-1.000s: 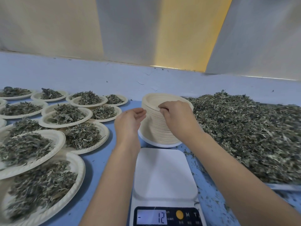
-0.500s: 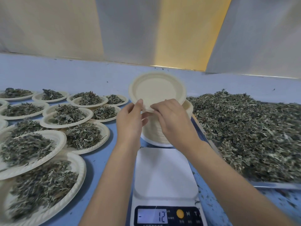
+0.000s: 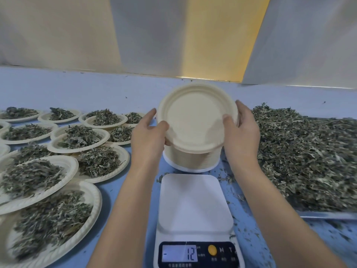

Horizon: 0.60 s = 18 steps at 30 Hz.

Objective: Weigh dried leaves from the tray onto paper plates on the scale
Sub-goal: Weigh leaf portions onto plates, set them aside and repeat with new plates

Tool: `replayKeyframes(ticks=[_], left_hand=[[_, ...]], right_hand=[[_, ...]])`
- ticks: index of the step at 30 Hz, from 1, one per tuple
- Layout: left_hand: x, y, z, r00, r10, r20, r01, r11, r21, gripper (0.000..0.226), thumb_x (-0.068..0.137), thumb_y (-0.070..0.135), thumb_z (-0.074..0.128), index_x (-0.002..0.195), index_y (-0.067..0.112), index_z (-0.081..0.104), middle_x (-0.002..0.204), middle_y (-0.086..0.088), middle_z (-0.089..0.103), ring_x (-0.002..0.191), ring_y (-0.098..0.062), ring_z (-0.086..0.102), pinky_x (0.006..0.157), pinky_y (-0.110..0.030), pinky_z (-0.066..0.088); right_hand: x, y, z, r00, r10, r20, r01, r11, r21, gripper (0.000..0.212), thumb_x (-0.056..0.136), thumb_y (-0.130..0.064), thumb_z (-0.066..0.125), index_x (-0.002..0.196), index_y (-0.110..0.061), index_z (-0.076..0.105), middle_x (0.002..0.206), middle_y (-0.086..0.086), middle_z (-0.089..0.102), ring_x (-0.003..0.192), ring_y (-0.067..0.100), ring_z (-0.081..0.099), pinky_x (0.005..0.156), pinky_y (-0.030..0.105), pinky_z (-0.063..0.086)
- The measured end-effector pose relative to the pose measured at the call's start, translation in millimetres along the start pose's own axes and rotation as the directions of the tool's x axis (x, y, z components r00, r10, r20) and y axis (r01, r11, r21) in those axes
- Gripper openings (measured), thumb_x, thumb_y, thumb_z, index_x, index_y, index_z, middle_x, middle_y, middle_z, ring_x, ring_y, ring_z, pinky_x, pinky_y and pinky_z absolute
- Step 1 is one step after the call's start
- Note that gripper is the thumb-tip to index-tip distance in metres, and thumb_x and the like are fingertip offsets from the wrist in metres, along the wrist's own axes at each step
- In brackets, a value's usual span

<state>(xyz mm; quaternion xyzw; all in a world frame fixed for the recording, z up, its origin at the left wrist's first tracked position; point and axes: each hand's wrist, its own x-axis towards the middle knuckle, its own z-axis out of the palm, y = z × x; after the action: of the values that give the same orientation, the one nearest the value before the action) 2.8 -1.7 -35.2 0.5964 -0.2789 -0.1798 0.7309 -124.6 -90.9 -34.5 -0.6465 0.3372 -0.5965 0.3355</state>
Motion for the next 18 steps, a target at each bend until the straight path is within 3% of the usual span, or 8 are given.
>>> replayKeyframes(ticks=[3,6,8,11,15,18], left_hand=[[-3.9,2.2,-0.8,0.997,0.078,0.005,-0.078,0.996,0.044,0.034,0.085,0.016,0.054,0.114,0.035,0.059,0.055,0.014,0.063,0.042,-0.004,0.054,0.051,-0.021,0.042],[-5.2,2.5,-6.1,0.989,0.139,-0.052,-0.134,0.986,0.101,0.008,0.086,0.026,0.059,0.086,0.030,0.066,0.054,0.015,0.061,0.043,-0.004,0.052,0.053,-0.023,0.041],[-4.5,2.9,-13.8,0.986,0.148,-0.072,-0.138,0.981,0.136,0.015,0.085,0.031,0.062,0.071,0.026,0.066,0.047,0.013,0.056,0.042,-0.005,0.048,0.056,-0.028,0.040],[-4.1,6.7,-25.6,0.989,0.137,-0.049,-0.126,0.977,0.172,0.026,0.084,0.028,0.064,0.060,0.016,0.063,0.041,0.009,0.050,0.040,-0.007,0.042,0.057,-0.027,0.042],[-8.2,7.3,-37.6,0.999,0.018,0.028,-0.022,0.988,0.152,0.011,0.085,0.020,0.064,0.076,0.019,0.069,0.046,0.012,0.053,0.036,-0.002,0.044,0.039,-0.013,0.037],[-12.5,1.9,-43.7,0.992,-0.065,0.104,0.043,0.978,0.202,0.007,0.086,0.015,0.063,0.085,0.017,0.070,0.051,0.010,0.056,0.035,-0.003,0.046,0.040,-0.018,0.035]], right_hand=[[-1.9,-0.3,-6.4,0.997,0.081,-0.008,-0.080,0.994,0.079,0.022,0.092,-0.017,0.054,0.102,-0.034,0.061,0.099,-0.018,0.066,0.095,0.002,0.062,0.086,0.029,0.051],[-1.9,1.5,-13.1,0.990,0.136,-0.036,-0.131,0.985,0.110,0.017,0.090,-0.023,0.056,0.078,-0.032,0.062,0.065,-0.025,0.062,0.064,-0.007,0.056,0.067,0.024,0.044],[-1.8,3.6,-17.7,0.982,0.189,-0.015,-0.185,0.973,0.134,0.021,0.090,-0.024,0.058,0.071,-0.018,0.062,0.052,-0.020,0.050,0.052,0.000,0.044,0.061,0.026,0.035],[-1.3,7.1,-23.2,0.964,0.253,0.076,-0.263,0.951,0.166,0.034,0.086,-0.024,0.061,0.087,0.010,0.057,0.073,0.002,0.048,0.070,0.014,0.042,0.069,0.032,0.031],[-6.2,9.8,-30.2,0.933,0.313,0.181,-0.330,0.941,0.076,0.040,0.079,-0.025,0.061,0.094,0.011,0.053,0.080,0.005,0.046,0.072,0.019,0.041,0.070,0.035,0.031],[-11.6,14.1,-33.0,0.894,0.398,0.205,-0.413,0.910,0.032,0.034,0.075,-0.024,0.060,0.085,0.008,0.053,0.080,0.005,0.044,0.071,0.020,0.039,0.069,0.036,0.030]])
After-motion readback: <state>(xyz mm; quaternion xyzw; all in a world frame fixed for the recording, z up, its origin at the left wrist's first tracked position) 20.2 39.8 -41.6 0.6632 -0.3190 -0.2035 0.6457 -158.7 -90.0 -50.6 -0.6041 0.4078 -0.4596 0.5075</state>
